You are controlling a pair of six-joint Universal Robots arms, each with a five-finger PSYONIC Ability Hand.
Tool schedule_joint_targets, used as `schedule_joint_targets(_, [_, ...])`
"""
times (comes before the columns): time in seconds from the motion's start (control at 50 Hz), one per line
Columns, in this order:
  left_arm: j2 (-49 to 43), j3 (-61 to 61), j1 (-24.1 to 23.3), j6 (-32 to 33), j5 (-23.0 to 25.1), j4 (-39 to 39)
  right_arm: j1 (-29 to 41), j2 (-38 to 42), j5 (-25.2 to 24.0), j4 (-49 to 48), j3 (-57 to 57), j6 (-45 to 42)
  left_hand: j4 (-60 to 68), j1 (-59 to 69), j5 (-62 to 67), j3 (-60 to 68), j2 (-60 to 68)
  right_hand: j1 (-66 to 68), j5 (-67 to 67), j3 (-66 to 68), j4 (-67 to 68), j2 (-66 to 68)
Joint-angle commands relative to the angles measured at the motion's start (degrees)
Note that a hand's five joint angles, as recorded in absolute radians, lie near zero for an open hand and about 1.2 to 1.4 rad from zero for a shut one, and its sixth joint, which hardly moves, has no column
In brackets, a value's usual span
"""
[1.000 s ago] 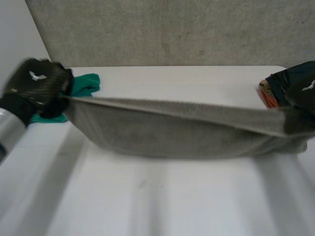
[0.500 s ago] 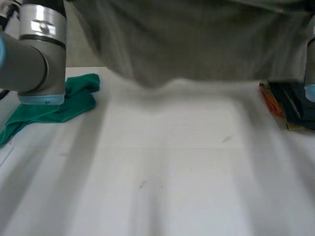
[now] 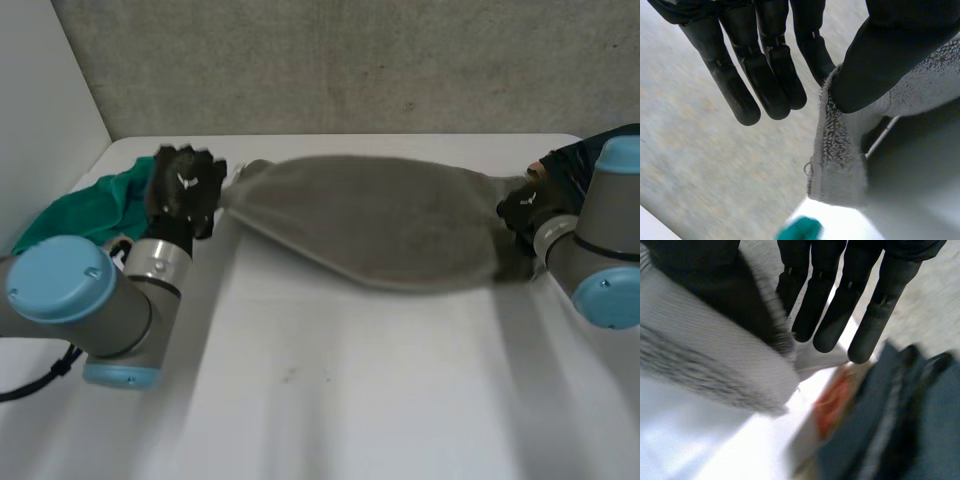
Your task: Fold the laundry.
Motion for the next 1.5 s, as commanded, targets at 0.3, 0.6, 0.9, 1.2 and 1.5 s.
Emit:
schedule_joint_targets(0.3, [9.9, 0.1, -0.9, -8.6, 0.1, -12.5, -7.1, -20.9, -7.8, 0.3, 16.4, 19.0, 11.2, 13.7, 12.9, 11.6, 11.3, -47.4, -50.3, -50.0, -50.2, -49.5])
schedule_joint_targets(0.6, [14.9, 6.2, -2.8, -9.3, 0.0, -16.3, -6.0, -25.2, -8.9, -2.1, 31.9, 22.9, 11.2, 13.7, 12.9, 11.6, 11.3, -24.8, -27.7, -27.4, -27.6, -26.9])
schedule_joint_targets(0.9, [12.4, 7.0, -2.2, -9.3, 0.0, -16.3, -9.5, -18.6, -14.3, -7.4, 37.7, -3.7, 11.2, 13.7, 12.9, 11.6, 11.3, -18.4, -21.3, -20.9, -21.2, -20.5])
schedule_joint_targets(1.2, [11.4, 7.4, -1.7, -9.3, 0.0, -16.2, -10.8, -15.4, -16.4, -12.2, 36.0, -3.8, 11.2, 13.7, 12.9, 11.6, 11.3, -16.2, -19.1, -18.8, -19.0, -18.3])
schedule_joint_targets(1.5, [11.2, 7.6, -1.7, -9.3, 0.1, -15.6, -10.4, -11.6, -16.3, -12.3, 31.4, -3.9, 11.2, 13.7, 12.9, 11.6, 11.3, -11.8, -14.7, -14.4, -14.6, -13.9])
